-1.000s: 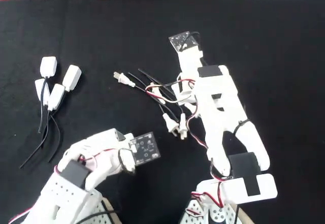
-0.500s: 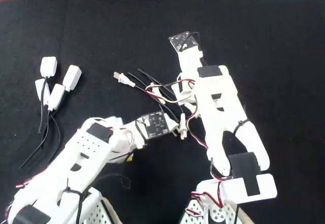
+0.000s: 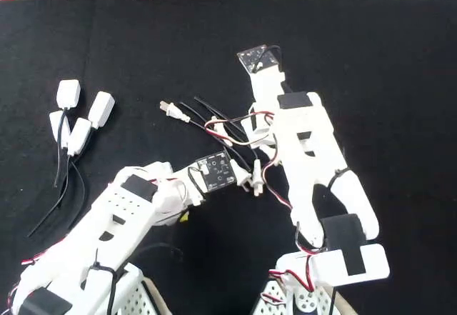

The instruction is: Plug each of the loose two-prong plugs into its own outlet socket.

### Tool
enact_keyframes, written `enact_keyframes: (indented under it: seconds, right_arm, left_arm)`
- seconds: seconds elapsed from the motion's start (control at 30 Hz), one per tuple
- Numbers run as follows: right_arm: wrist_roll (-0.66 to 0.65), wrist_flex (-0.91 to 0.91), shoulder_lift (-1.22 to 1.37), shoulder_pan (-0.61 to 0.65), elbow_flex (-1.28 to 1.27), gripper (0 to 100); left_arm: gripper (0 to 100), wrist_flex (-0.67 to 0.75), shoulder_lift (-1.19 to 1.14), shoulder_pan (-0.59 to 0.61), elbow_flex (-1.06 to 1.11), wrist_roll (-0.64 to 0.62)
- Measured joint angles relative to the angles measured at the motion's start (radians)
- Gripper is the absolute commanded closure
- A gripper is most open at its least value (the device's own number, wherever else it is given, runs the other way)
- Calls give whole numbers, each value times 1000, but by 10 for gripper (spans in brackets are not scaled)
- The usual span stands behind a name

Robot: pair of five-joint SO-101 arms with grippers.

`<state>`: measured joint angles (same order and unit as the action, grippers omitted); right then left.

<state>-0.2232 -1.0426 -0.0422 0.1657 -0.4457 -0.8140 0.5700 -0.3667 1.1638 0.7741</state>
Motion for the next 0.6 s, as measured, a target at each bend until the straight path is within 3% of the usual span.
enact_keyframes:
  seconds: [0.2,0.43,0.6]
  right_arm:
    - [0,0,0,0,0,901]
    - [0,0,0,0,0,901]
    - [0,0,0,0,0,901]
  left_arm:
    - [787,0,-6,46,2,0]
    - [964,-9,-14,57,6,29]
    - [972,-11,-14,57,6,25]
